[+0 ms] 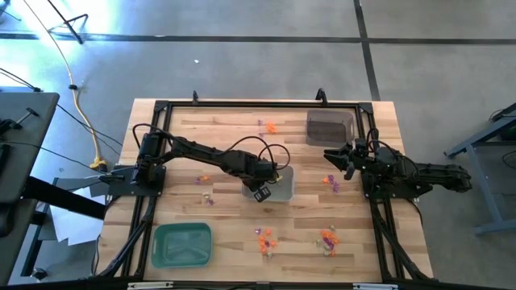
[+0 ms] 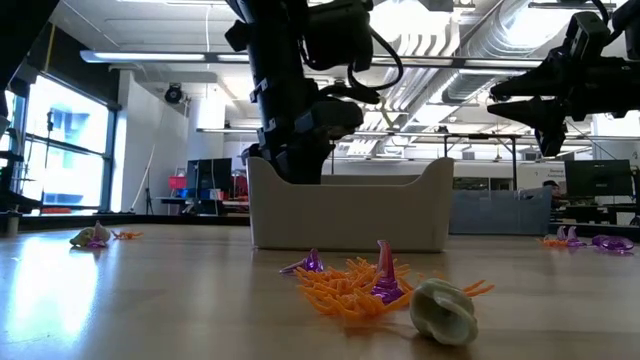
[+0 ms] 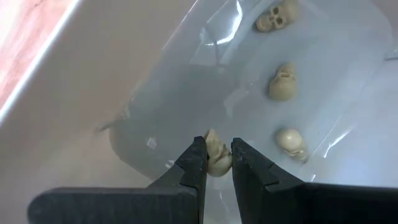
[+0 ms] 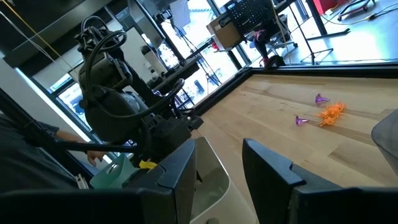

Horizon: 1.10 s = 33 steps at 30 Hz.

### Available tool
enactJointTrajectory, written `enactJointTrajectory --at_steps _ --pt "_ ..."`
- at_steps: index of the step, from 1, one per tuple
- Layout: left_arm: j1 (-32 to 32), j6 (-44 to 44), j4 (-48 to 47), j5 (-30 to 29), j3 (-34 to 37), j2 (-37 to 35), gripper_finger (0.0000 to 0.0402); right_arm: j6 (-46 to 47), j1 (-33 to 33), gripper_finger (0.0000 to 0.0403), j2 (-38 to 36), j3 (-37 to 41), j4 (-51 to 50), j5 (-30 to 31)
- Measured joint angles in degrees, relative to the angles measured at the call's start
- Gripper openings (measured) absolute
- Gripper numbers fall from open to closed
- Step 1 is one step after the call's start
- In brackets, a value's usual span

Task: Sort Halloween decoration
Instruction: Put the white skull toy into the white bin

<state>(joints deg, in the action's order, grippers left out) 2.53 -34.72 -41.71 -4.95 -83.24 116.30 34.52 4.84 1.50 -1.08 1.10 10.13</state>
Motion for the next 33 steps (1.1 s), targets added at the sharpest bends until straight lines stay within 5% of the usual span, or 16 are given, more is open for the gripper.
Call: enactJointTrajectory --at_steps 13,33 --pt "0.11 0.46 0.40 1.32 0.13 -0.01 0.0157 0.00 0.00 0.0126 0.00 0.00 0.00 0.00" --pt "0.70 -0.26 -4.23 -2.04 0.17 -11.16 0.0157 -0.01 0.00 0.0126 0.00 0.00 0.00 -0.01"
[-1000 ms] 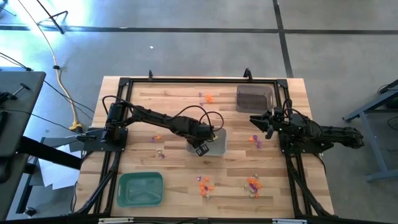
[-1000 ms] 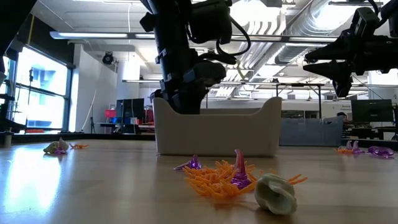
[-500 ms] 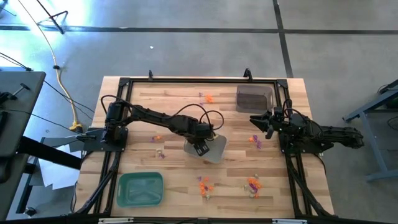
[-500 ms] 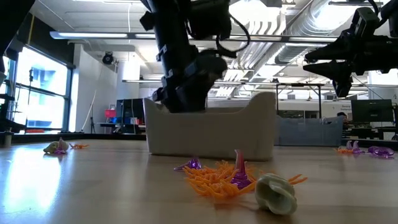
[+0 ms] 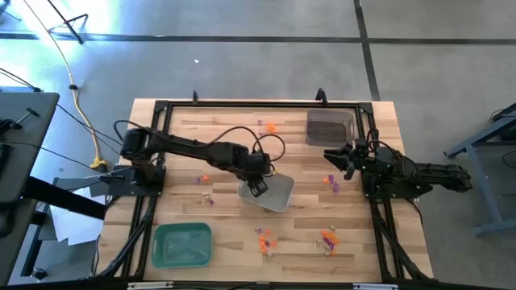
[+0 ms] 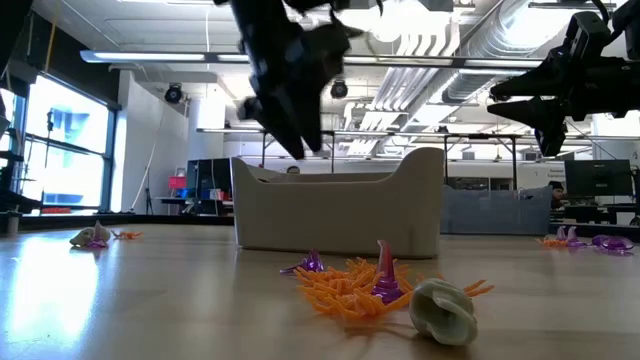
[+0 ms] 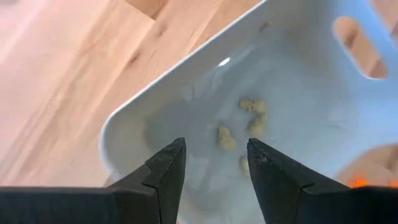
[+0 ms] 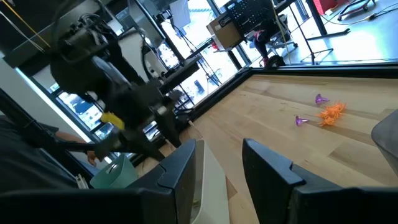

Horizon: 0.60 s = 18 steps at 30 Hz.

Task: Sort Halloween decoration
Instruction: Put the white skull toy into the white bin

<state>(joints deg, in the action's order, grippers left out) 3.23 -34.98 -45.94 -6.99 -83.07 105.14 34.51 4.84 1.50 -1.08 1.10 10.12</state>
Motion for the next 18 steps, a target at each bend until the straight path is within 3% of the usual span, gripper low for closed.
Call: enactJointTrajectory --at_steps 7,12,18 --pt "2.76 -8.37 -15.87 -4.19 -0.09 -7.35 0.0158 0.00 0.00 0.0126 0.01 0.01 0.00 -0.01" --pt "5.12 -16.82 -28.48 -5.13 0.46 -8.21 0.0158 0.01 0.00 0.0126 0.04 0.00 0.00 0.01" --pt "7.13 -24.18 -28.17 -2.08 8.53 -8.22 0.0159 0.01 -0.01 0.0126 0.07 0.02 0.00 -0.01"
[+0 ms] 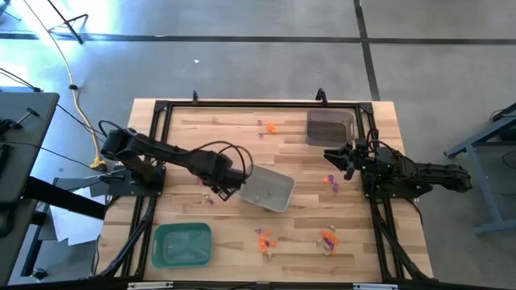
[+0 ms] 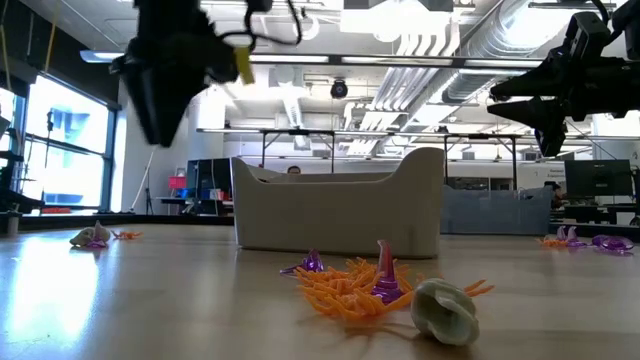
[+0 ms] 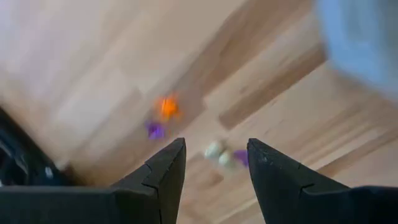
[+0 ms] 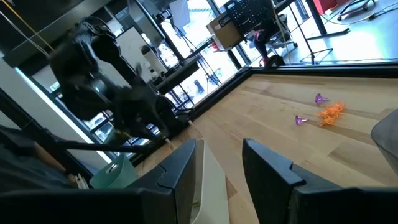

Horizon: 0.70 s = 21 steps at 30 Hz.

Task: Sort Halloween decoration
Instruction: Put the white skull toy into the white bin

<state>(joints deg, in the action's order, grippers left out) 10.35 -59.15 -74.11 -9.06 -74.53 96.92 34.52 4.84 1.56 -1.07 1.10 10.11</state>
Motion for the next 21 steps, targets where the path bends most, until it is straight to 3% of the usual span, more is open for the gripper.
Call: enactJointTrajectory --at_steps 11,21 --pt "2.87 -8.65 11.86 6.94 12.41 0.04 0.0159 0.00 0.01 0.0126 0.00 0.01 0.00 0.02" --pt "3.34 -9.78 19.66 7.01 18.69 0.04 0.0159 0.00 0.01 0.0126 0.00 0.00 0.00 -0.01"
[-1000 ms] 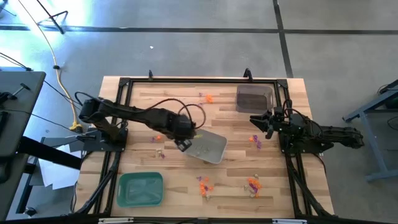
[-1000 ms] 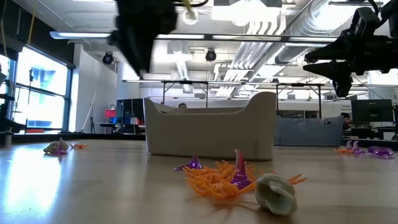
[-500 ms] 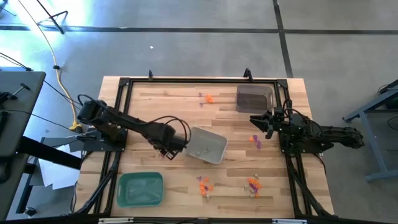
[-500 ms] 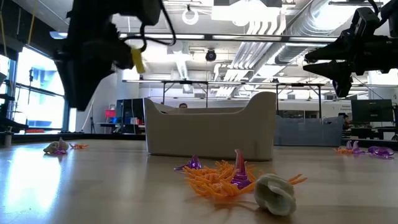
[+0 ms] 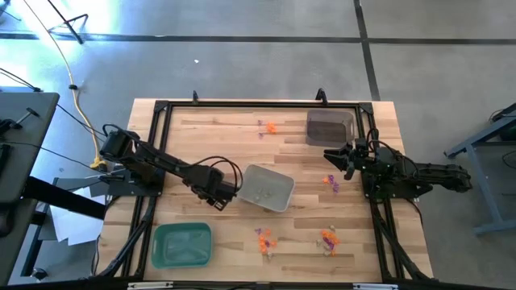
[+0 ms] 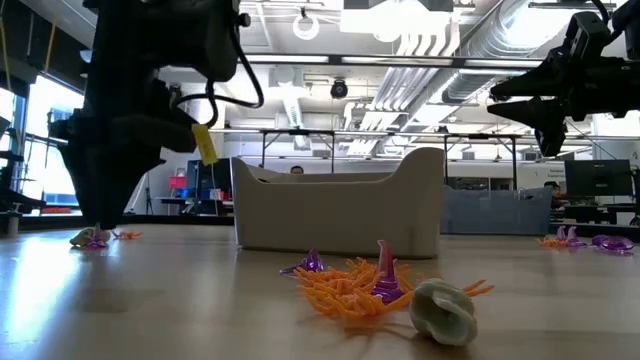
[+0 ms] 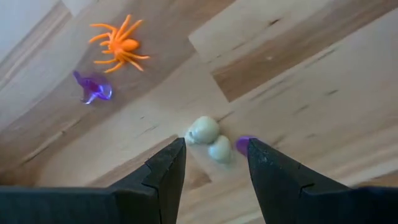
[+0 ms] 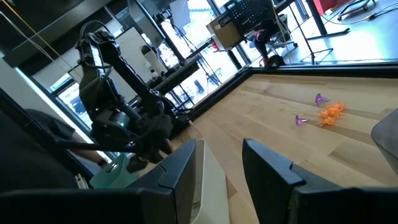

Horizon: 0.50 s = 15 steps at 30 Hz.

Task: Sort Halloween decoration
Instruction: Put the white skull toy into the white bin

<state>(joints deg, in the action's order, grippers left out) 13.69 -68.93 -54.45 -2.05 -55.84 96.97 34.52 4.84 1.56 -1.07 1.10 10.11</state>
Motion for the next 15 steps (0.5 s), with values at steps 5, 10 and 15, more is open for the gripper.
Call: enactJointTrajectory --at_steps 5,10,15 --pt "-0.02 -0.02 1.86 -1.58 2.20 -0.02 0.0159 -0.02 -0.02 0.0126 0.00 -0.01 0.00 0.02" --pt "-0.02 -1.15 4.04 -2.58 4.59 -0.21 0.0159 0.00 0.00 0.0126 0.00 0.00 0.00 0.02" --pt "-0.02 -1.42 4.81 -3.19 5.43 -0.26 0.0159 0.00 0.00 0.0126 0.00 -0.01 0.00 0.00"
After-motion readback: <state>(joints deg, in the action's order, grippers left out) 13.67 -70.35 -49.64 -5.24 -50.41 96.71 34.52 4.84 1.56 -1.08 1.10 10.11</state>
